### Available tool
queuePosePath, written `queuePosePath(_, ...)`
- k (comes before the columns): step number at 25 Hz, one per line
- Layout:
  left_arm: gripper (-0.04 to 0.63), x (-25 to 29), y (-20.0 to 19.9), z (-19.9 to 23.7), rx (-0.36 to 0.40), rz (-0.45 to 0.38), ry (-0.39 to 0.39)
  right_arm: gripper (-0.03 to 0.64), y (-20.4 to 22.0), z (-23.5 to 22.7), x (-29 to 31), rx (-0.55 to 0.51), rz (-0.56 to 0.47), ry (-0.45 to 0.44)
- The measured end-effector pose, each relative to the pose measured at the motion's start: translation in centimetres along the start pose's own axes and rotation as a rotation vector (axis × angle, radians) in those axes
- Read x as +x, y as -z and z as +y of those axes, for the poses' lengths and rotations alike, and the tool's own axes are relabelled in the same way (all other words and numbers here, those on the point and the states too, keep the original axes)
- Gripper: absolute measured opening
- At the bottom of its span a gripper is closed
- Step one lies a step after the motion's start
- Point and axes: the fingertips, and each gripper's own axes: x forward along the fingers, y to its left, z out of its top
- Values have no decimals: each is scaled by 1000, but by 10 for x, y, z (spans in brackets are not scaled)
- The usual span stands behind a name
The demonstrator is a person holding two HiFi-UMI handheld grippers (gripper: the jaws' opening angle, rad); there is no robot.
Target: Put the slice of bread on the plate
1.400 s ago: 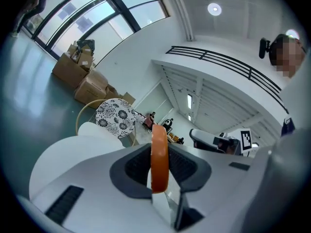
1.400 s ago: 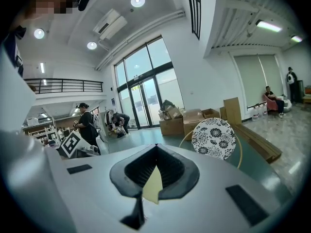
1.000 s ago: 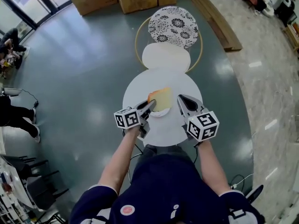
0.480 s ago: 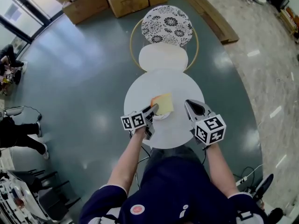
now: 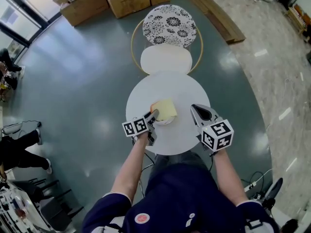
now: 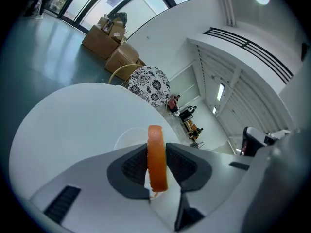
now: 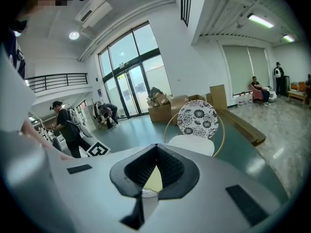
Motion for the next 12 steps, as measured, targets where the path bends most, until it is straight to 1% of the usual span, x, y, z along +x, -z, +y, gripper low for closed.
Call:
queuePosePath(4,106,0,3,8,21,2,-57,6,0,0,1,-1,3,-2)
queuePosePath(12,144,-2,2,21,95,9,-188,6,3,2,12,-9,29,-2)
